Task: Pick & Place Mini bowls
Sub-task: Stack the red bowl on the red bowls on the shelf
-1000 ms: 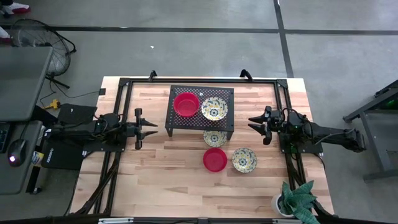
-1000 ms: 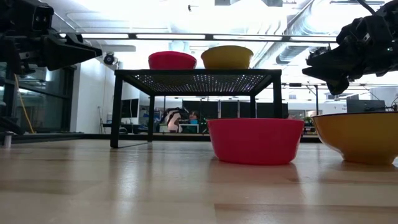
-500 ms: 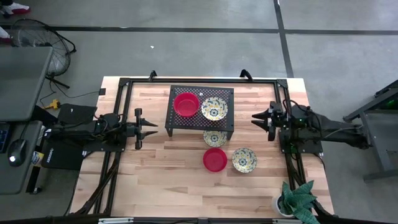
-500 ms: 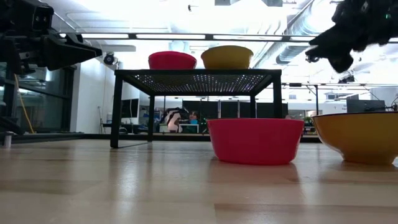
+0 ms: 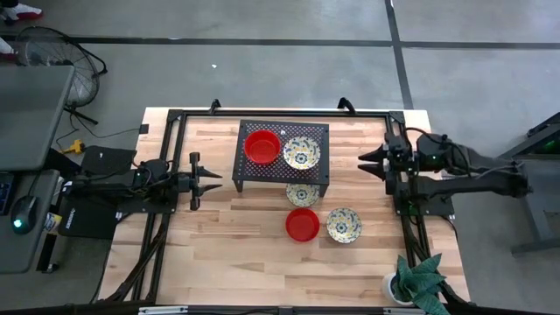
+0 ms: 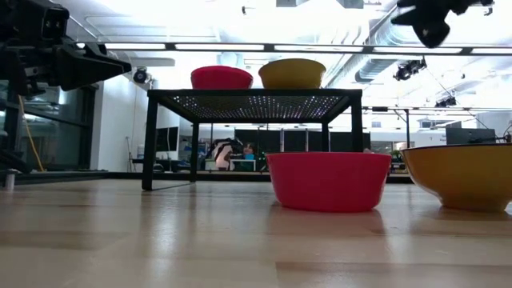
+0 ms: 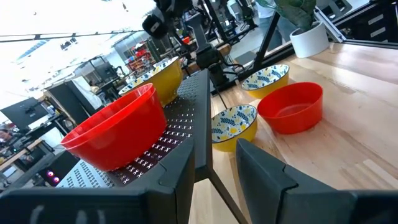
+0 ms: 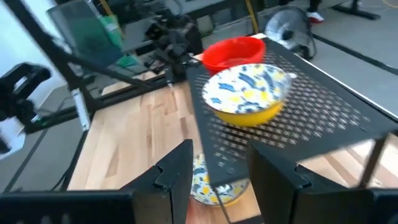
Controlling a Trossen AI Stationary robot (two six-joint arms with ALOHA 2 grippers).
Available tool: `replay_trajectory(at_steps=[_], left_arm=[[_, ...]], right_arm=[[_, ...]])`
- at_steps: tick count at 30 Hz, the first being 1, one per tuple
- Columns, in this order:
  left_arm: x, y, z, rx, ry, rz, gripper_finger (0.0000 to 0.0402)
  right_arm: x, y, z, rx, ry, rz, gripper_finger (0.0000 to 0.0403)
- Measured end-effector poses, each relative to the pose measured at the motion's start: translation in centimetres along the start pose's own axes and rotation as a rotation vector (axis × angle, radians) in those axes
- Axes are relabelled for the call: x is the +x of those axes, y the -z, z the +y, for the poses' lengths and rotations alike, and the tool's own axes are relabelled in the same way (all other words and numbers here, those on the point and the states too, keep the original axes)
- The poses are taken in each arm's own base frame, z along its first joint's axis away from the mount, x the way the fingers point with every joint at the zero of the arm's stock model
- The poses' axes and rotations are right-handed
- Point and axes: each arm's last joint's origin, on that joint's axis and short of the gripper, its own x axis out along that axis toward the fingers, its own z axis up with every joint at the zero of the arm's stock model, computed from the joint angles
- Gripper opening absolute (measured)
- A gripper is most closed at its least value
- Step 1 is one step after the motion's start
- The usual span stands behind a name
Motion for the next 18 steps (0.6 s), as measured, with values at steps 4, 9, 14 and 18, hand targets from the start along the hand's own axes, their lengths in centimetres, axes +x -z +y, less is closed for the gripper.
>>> replay_trajectory(at_steps=[4,9,14,18], left_arm=[[0.0,0.0,0.0,0.000,0.000,0.000,0.0113],[0.0,0.0,0.0,0.000,0.001,0.000,0.0113],[0.0,0.0,0.0,0.000,0.000,0.000,0.0113],[0.0,0.0,0.0,0.000,0.000,0.000,0.0113]], right_arm=[[0.6,-1.0,1.4,-0.047,-0.021,0.022,0.0138],[2.3,-0.9,3.2,-0.123,0.023,0.085,0.0138],[4.5,-0.4,5.5,-0.241,0.009,0.164,0.0138],[6.4,-0.2,7.4,-0.317,-0.025,0.238,0.0138]])
